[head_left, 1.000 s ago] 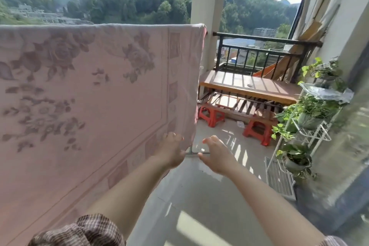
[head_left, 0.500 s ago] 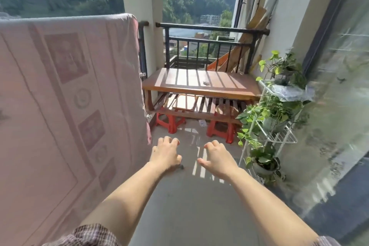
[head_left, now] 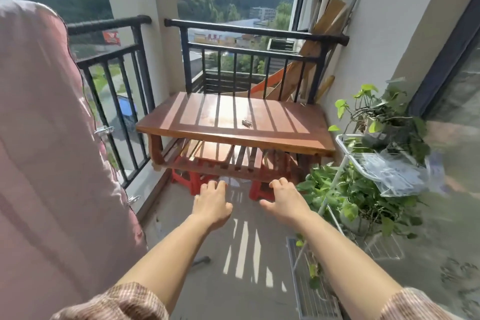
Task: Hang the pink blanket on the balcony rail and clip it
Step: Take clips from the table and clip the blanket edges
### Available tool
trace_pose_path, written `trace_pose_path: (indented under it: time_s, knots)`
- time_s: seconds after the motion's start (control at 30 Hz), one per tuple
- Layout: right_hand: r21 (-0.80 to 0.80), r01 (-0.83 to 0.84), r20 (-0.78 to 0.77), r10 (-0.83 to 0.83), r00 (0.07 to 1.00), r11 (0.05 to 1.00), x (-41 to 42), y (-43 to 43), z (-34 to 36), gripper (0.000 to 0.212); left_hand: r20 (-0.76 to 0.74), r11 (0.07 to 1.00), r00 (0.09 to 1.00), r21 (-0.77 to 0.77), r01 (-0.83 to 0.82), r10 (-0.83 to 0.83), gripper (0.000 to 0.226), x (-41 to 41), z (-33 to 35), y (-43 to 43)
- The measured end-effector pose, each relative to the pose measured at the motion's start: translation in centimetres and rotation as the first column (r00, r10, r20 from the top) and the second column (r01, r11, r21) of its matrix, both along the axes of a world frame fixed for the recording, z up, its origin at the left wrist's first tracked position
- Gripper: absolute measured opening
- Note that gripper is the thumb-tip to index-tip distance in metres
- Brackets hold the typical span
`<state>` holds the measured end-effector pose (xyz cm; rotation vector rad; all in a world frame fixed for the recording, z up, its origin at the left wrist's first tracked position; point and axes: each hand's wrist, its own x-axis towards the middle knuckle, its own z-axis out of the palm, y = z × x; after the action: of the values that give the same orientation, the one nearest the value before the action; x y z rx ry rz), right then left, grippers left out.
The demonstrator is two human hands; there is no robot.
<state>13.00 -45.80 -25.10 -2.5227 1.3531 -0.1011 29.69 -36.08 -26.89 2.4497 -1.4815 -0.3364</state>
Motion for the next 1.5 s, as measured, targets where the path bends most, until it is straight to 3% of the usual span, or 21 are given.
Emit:
trace_pose_path:
  time_s: [0.37,0.83,1.13,1.27,1.5]
  knots:
    - [0.046,0.042,-0.031,-0.041,0.999,0.998,9.3,-23.1,-4.2,0.066,0.030,1.000,0.999,-0.025,0.012,-0.011,0.053,10.2,-3.2,-24.9]
    - [0.270,0.142,-0.121,-0.112,0.986,0.952,22.2,-49.5,-9.9,0.062,-0.089,0.968,0.996,0.247,0.046,-0.025,0.062,23.2,-9.9,-50.2]
    - [0.424,0.050,-0.211,0.045,0.977,0.904,30.9,-62.6,-16.1,0.065,-0.146,0.901,0.976,0.425,-0.087,0.163,0.062,28.8,-17.4,-59.5]
    - [0.433,-0.006,-0.229,0.116,0.967,0.901,33.6,-67.8,-18.0,0.052,-0.132,0.863,0.940,0.451,-0.226,0.315,0.067,29.5,-20.2,-61.8]
    - [0.441,-0.075,-0.197,0.178,0.964,0.894,38.3,-71.2,-20.1,0.051,-0.013,0.833,0.947,0.481,-0.274,0.320,0.078,28.9,-23.4,-61.1]
